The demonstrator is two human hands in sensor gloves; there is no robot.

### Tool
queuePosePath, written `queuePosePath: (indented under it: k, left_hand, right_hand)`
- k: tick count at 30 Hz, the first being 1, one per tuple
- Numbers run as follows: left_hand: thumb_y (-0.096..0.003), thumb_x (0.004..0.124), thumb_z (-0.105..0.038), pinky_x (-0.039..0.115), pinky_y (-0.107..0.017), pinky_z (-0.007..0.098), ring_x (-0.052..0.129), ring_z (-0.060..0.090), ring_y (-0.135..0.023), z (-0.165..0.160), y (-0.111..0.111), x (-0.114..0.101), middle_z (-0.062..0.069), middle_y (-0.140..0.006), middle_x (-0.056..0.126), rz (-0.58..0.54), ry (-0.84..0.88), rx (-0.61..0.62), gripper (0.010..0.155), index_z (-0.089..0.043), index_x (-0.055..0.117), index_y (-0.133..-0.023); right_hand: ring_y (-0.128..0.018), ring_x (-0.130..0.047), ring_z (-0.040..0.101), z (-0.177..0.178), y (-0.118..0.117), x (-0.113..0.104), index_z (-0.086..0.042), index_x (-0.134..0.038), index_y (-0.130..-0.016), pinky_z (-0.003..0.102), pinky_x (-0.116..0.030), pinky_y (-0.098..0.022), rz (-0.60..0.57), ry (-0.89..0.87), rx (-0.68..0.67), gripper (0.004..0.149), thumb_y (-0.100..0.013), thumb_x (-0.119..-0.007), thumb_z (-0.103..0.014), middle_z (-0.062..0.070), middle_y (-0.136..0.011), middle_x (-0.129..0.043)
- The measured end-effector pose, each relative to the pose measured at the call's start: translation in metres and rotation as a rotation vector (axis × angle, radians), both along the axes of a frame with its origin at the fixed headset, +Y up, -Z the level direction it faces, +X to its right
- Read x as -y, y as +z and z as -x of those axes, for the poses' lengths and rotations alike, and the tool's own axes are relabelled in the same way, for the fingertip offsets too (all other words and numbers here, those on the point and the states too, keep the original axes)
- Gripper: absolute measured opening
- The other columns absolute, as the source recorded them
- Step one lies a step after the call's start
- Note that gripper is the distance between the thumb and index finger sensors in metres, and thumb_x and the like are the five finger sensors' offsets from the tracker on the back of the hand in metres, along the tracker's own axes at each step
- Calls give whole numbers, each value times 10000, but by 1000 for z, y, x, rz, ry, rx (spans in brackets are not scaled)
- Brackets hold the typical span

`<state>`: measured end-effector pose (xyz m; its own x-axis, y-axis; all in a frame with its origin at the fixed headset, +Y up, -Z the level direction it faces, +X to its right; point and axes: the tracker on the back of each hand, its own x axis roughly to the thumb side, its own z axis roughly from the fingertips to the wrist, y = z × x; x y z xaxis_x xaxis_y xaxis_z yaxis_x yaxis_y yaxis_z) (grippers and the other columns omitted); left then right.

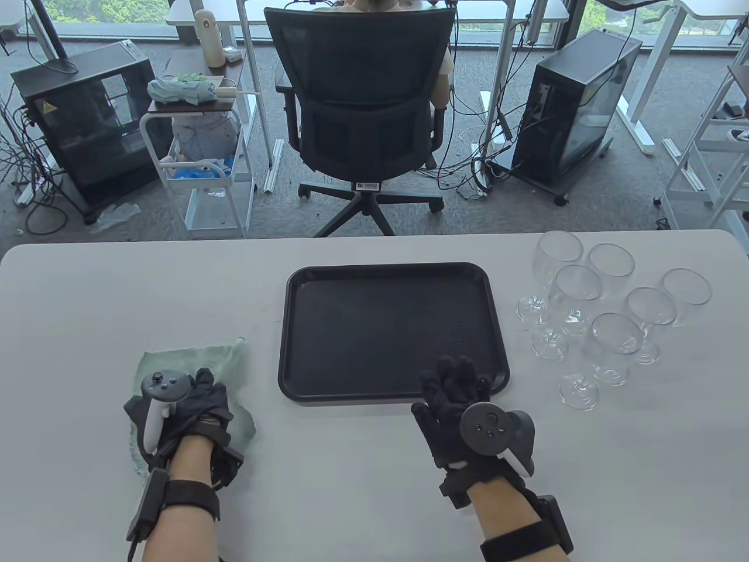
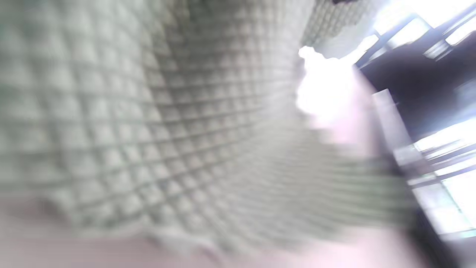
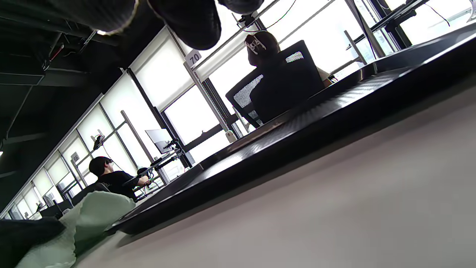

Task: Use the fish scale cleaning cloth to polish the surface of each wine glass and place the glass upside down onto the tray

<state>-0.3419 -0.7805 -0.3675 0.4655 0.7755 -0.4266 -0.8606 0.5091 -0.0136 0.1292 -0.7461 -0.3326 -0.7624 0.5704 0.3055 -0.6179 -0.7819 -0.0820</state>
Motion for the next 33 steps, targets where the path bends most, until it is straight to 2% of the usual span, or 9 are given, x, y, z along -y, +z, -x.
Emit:
queuePosePath:
  k: [2, 4, 7, 9, 14, 19, 22, 25, 33]
  left_hand:
    - [-580, 551, -523, 72, -692, 644, 21, 308, -1067, -17, 10, -12, -44, -1187, 202, -252, 460, 20, 590, -362, 362, -1115]
    - [-593, 556, -512, 51, -698, 653, 11, 315, -1078, -38, 16, -25, -40, -1196, 195, -427, 816, 54, 591, -347, 363, -1126]
    - [-598, 534, -534, 91, -721, 693, 45, 358, -1103, -66, 26, -44, -34, -1211, 190, -582, 1082, 154, 596, -364, 335, -1133]
    - [-598, 526, -549, 124, -736, 709, 88, 369, -1123, -85, 31, -57, -29, -1221, 196, -692, 1189, 200, 596, -381, 329, -1136]
    - [-598, 510, -564, 160, -750, 719, 124, 371, -1140, -112, 35, -65, -32, -1230, 208, -759, 1282, 325, 597, -399, 317, -1138]
    - [-599, 514, -567, 178, -753, 721, 137, 375, -1143, -122, 32, -56, -33, -1233, 218, -716, 1285, 350, 596, -401, 327, -1140]
    - [-601, 514, -571, 190, -755, 720, 147, 375, -1145, -124, 32, -53, -32, -1235, 224, -691, 1288, 352, 595, -403, 332, -1142]
    - [-607, 509, -575, 190, -756, 721, 139, 380, -1144, -127, 32, -53, -28, -1238, 210, -653, 1295, 398, 596, -401, 330, -1148]
    - [-612, 509, -574, 194, -756, 722, 140, 383, -1145, -128, 30, -51, -27, -1241, 212, -650, 1287, 404, 596, -398, 329, -1152]
  right_hand:
    - [-1028, -209, 355, -2, 1, 1, -244, -612, -1033, 616, -254, -683, 11, -11, 22, 644, -499, -655, -602, 88, -1140, -425]
    - [-1019, -430, 426, -6, 1, 1, -229, -640, -1017, 635, -382, -689, 23, -4, 74, 677, -485, -677, -647, 133, -1094, -604]
    - [-930, -645, 456, -17, 1, 1, -216, -659, -1003, 620, -552, -670, 85, -62, 171, 756, -451, -714, -730, 158, -1028, -717]
    - [-930, -633, 467, -26, -1, -2, -211, -646, -1008, 621, -552, -669, 158, -102, 241, 789, -436, -748, -744, 169, -1033, -700]
    - [-916, -669, 455, -71, -2, -11, -215, -671, -990, 610, -580, -660, 325, -214, 458, 786, -421, -779, -747, 154, -1017, -730]
    - [-875, -731, 440, -144, 18, 9, -194, -715, -957, 593, -624, -642, 388, -189, 815, 771, -424, -797, -745, 147, -968, -792]
    - [-909, -650, 456, -178, 27, 16, -169, -606, -1008, 604, -589, -651, 396, -231, 1010, 844, -431, -801, -753, 165, -1020, -694]
    - [-976, -466, 462, -195, 16, 19, -194, -448, -1058, 622, -520, -671, 361, -269, 1037, 920, -423, -815, -750, 168, -1093, -508]
    - [-986, -379, 448, -203, -19, 29, -251, -503, -1050, 631, -358, -672, 384, -436, 1075, 866, -407, -886, -686, 172, -1100, -474]
